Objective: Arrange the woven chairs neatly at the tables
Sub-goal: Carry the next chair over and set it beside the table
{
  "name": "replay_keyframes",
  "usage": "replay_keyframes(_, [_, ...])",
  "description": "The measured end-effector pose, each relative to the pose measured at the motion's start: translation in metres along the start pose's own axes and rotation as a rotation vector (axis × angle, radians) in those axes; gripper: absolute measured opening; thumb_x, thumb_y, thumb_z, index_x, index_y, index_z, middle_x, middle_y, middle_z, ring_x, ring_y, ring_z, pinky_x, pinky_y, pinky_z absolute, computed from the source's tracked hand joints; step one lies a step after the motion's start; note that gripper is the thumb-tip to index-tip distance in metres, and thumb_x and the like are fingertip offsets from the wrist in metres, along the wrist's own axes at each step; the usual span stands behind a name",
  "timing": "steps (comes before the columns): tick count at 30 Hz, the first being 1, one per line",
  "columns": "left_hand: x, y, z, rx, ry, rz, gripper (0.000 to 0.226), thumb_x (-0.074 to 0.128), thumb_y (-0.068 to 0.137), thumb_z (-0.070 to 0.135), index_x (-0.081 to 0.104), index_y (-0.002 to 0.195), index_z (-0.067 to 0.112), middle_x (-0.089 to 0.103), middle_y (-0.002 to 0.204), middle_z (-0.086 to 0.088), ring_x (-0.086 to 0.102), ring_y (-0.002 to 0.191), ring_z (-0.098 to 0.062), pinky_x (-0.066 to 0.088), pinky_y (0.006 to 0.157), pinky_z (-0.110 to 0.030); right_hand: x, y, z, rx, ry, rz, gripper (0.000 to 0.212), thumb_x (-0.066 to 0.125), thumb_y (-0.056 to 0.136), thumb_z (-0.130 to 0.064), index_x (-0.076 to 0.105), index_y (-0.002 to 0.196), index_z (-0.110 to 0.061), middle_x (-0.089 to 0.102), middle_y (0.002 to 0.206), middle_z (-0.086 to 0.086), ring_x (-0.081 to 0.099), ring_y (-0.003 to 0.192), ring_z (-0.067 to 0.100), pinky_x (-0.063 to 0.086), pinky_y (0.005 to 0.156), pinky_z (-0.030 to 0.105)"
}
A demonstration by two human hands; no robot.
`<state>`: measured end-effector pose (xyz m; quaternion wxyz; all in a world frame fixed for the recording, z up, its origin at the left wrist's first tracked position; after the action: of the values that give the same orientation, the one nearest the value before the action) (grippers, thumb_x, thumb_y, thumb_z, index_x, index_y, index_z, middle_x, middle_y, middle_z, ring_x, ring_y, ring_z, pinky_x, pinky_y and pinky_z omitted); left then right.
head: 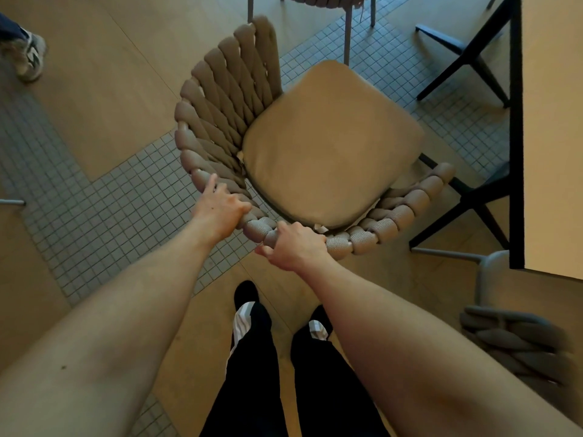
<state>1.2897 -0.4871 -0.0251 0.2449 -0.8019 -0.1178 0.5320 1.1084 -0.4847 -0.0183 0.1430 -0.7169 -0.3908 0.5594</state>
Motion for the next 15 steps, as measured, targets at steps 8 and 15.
replay_keyframes(8, [-0.012,-0.005,0.044,0.007,-0.129,-0.073,0.052,0.07,0.081,0.049,0.053,0.128,0.035,0.063,0.127,0.004,0.052,0.125,-0.031,0.012,0.114,-0.066,-0.017,-0.006,0.061,-0.225,-0.333,-0.061,0.055,0.062,0.087,-0.069,0.05,0.118,-0.025,0.064,0.119,0.004,0.065,0.109,0.031,0.043,0.081,0.04])
replay_keyframes(15, [-0.025,-0.009,0.078,0.009,-0.209,-0.071,0.046,0.072,0.079,0.048,0.054,0.118,0.032,0.066,0.116,0.002,0.059,0.113,-0.028,0.025,0.109,-0.058,-0.055,-0.008,0.119,-0.21,-0.645,-0.142,0.071,0.064,0.076,-0.081,0.055,0.125,-0.031,0.068,0.118,-0.001,0.066,0.111,0.026,0.046,0.086,0.037])
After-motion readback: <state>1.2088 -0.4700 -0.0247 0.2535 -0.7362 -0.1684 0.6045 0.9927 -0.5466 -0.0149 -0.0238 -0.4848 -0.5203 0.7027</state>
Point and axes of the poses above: each hand's wrist, its own y-axis towards the middle knuckle, its own x-axis out of the palm, z = x × y, the point moved 1 cm from there along y, towards the middle knuckle
